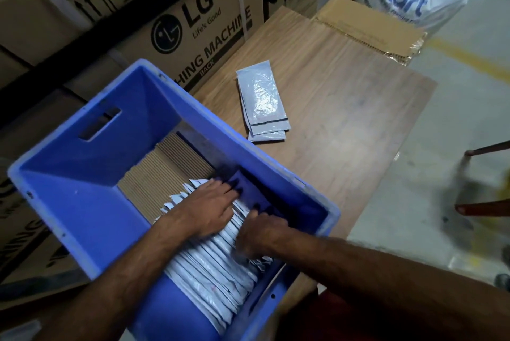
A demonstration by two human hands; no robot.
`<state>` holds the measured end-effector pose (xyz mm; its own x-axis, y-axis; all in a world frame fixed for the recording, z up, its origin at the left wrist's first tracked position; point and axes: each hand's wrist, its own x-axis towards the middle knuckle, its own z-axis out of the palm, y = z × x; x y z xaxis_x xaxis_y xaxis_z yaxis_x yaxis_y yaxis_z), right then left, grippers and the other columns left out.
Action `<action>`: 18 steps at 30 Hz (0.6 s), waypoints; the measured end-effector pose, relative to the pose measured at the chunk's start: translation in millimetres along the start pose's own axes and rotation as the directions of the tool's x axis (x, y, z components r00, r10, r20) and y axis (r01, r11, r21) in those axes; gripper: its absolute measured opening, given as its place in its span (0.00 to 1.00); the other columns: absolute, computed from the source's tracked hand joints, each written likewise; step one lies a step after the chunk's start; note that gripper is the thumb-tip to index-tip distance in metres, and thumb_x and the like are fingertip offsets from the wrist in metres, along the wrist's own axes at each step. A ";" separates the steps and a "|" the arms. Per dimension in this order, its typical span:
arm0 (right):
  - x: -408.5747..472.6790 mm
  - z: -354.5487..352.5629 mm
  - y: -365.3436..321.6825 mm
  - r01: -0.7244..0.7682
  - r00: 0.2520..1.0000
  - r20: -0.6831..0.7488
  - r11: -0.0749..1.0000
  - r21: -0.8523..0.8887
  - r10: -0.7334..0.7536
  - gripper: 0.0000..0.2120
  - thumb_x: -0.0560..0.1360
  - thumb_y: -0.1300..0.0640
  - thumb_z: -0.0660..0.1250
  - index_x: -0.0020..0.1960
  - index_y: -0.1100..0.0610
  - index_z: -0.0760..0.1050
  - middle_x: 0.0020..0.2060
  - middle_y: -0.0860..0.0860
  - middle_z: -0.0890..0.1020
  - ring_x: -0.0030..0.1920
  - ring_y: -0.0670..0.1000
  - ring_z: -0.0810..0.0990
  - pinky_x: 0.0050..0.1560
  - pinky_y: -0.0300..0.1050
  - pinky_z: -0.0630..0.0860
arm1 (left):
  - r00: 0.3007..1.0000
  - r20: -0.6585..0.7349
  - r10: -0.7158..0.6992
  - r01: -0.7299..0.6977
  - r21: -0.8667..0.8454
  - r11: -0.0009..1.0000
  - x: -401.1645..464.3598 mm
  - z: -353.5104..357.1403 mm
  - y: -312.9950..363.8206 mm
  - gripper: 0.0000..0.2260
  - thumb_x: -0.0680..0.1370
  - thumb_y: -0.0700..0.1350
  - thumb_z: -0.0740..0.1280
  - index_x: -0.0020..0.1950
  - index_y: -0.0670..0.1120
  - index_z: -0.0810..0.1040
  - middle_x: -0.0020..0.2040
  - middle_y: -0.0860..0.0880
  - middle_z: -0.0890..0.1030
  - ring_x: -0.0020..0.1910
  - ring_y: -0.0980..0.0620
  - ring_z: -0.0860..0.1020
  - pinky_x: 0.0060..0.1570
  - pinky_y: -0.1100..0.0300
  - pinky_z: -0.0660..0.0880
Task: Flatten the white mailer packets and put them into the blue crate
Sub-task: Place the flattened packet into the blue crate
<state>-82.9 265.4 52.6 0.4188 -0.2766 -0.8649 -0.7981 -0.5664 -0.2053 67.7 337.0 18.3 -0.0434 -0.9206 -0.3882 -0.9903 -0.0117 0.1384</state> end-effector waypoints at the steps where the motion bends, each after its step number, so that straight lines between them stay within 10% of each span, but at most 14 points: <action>1: -3.6 -1.3 0.3 0.030 0.999 -0.018 0.999 -0.028 -0.031 0.50 0.72 0.44 0.74 0.80 0.63 0.49 0.74 0.59 0.68 0.73 0.59 0.70 0.69 0.53 0.69 | 1.000 -0.018 -0.024 0.024 -0.006 1.000 -6.6 -1.3 0.1 0.24 0.78 0.52 0.52 0.66 0.45 0.78 0.56 0.44 0.79 0.57 0.41 0.78 0.64 0.47 0.73; 8: -55.9 -34.2 1.1 0.337 0.868 -0.298 0.913 -0.232 -0.396 0.35 0.82 0.48 0.58 0.81 0.63 0.48 0.77 0.62 0.61 0.74 0.61 0.67 0.69 0.55 0.68 | 0.913 -0.178 -0.368 0.345 -0.148 0.927 -67.1 -45.7 8.6 0.30 0.77 0.55 0.47 0.74 0.49 0.73 0.74 0.47 0.74 0.72 0.48 0.72 0.73 0.56 0.63; 14: -67.2 -75.6 17.4 0.516 0.370 -0.591 0.688 -0.511 -0.717 0.31 0.76 0.50 0.60 0.76 0.62 0.67 0.75 0.63 0.68 0.71 0.61 0.74 0.68 0.53 0.74 | 0.704 -0.397 -0.589 0.549 -0.223 0.806 -81.9 -93.7 46.5 0.27 0.79 0.52 0.52 0.75 0.47 0.72 0.76 0.43 0.71 0.73 0.43 0.70 0.75 0.53 0.57; 18: -47.4 -124.6 38.2 0.575 0.265 -0.547 0.585 -0.572 -0.794 0.30 0.79 0.52 0.62 0.79 0.61 0.63 0.79 0.62 0.61 0.76 0.62 0.66 0.75 0.54 0.67 | 0.540 -0.401 -0.740 0.677 -0.315 0.665 -53.2 -108.8 80.9 0.28 0.78 0.51 0.51 0.75 0.44 0.72 0.76 0.40 0.70 0.74 0.40 0.70 0.74 0.41 0.65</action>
<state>-79.3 160.1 142.9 0.9816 -0.0476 0.1847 0.0215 -0.9346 -0.3551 4.3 342.5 149.2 0.7623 -0.6450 0.0538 -0.6463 -0.7542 0.1160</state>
